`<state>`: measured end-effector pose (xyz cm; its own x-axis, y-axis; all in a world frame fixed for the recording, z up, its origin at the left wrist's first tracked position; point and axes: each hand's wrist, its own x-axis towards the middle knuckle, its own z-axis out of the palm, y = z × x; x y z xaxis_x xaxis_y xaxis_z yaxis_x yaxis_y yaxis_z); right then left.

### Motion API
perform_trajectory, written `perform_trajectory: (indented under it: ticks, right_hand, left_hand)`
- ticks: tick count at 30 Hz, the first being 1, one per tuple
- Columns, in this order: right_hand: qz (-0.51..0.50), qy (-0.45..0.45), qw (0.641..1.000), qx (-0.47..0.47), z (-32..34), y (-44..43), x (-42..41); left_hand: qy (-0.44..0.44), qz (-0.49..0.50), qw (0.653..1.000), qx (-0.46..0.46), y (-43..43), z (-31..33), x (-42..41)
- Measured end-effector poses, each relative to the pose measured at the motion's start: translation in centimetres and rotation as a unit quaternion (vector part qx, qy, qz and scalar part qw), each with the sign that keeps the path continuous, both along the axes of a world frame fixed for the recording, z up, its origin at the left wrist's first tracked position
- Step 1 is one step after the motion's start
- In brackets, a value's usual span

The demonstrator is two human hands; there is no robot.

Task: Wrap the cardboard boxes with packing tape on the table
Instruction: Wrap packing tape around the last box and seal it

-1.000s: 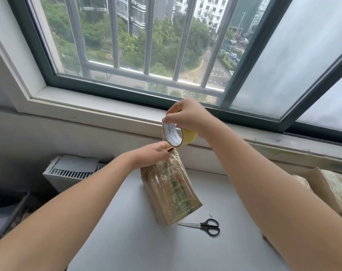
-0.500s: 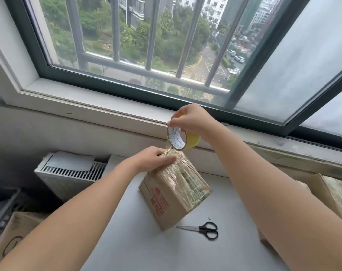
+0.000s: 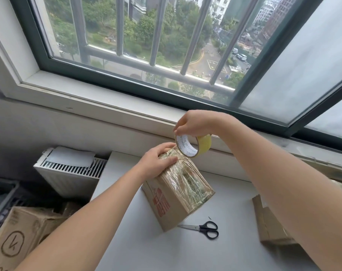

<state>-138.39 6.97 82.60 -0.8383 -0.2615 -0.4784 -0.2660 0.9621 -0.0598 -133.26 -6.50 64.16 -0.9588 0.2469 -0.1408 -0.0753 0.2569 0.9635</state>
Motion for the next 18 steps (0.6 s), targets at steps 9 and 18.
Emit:
perform_trajectory:
  ticks: [9, 18]
  right_hand:
    - [0.01, -0.098, 0.987, 0.129, -1.3, 1.7, 2.6]
    - [0.013, -0.06, 0.993, 0.105, -1.6, 0.8, 3.4]
  left_hand:
    - [0.033, 0.024, 0.999, 0.017, -0.3, -0.8, 0.4]
    - [0.072, 0.033, 0.997, -0.021, 0.1, -0.2, 0.8]
